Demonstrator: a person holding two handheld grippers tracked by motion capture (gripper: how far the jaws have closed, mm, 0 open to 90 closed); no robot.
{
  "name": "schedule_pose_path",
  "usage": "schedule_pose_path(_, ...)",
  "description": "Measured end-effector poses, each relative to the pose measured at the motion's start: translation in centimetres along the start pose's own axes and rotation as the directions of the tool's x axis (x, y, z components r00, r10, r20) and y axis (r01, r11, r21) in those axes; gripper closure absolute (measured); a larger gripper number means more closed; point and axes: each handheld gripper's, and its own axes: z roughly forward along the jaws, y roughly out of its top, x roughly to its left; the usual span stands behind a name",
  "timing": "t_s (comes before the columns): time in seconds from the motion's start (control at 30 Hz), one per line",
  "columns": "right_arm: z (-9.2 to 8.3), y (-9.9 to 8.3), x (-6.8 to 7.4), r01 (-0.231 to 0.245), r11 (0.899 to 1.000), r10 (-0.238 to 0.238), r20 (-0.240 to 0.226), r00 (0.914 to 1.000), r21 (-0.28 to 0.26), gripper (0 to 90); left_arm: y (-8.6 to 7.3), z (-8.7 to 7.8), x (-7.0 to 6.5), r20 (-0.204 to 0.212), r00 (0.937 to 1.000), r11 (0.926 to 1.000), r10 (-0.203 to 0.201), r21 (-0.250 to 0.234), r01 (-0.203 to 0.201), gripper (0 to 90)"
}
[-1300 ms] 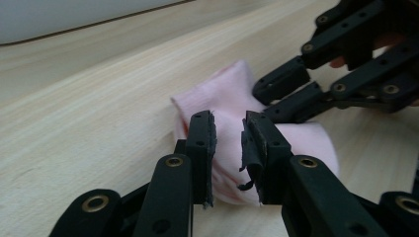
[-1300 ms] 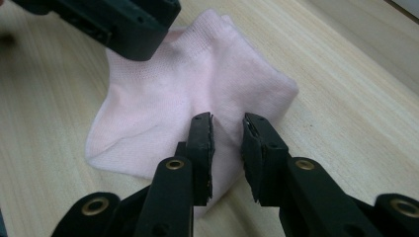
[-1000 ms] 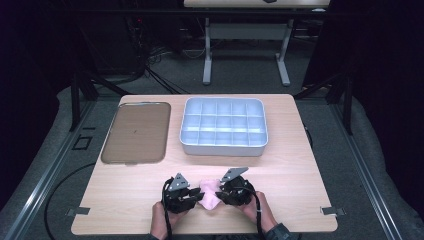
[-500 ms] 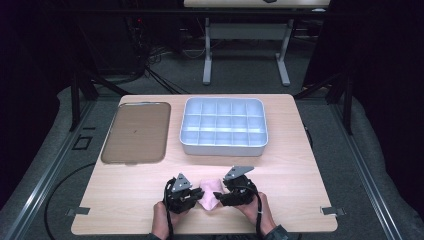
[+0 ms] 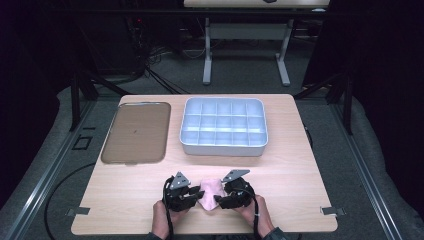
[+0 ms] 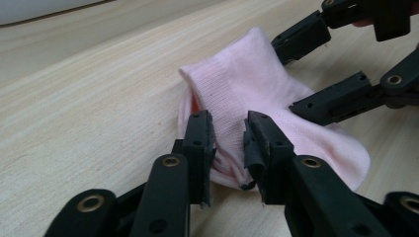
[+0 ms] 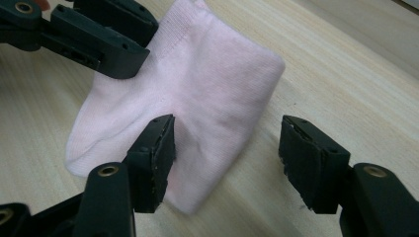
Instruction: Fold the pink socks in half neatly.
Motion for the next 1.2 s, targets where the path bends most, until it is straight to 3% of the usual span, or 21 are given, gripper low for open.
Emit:
schedule_pose_path(0.33, -0.2, -0.1, 0.3, -0.016, 1.000, 0.015, 0.029, 0.9995, 0.008, 38.5, 0.0, -1.2, 0.1, -0.057, 0.9968, 0.9981, -0.055, -0.032, 0.053, 61.9)
schedule_pose_path(0.63, -0.5, -0.6, 0.4, -0.050, 0.999, 0.050, 0.064, 0.9967, 0.000, 38.5, 0.2, -0.5, -0.5, -0.055, 0.9964, 0.9978, -0.065, 0.008, 0.065, 59.8)
schedule_pose_path(0.9, -0.6, -0.7, 0.6, -0.056, 0.998, 0.056, 0.079, 0.9953, -0.002, 38.5, 0.2, 0.3, -0.9, -0.063, 0.9971, 0.9986, -0.044, 0.027, 0.046, 65.7)
schedule_pose_path(1.1, -1.0, -1.1, 0.1, -0.066, 0.998, 0.066, 0.067, 0.9956, -0.003, 41.6, 0.1, 0.6, -0.9, -0.024, 0.9984, 0.9987, -0.050, 0.005, 0.050, 74.0)
schedule_pose_path(1.2, -1.0, -1.1, 0.1, -0.074, 0.997, 0.074, 0.065, 0.9952, -0.008, 42.3, 0.2, 0.9, -0.9, -0.024, 0.9993, 0.9995, -0.030, 0.006, 0.030, 76.1)
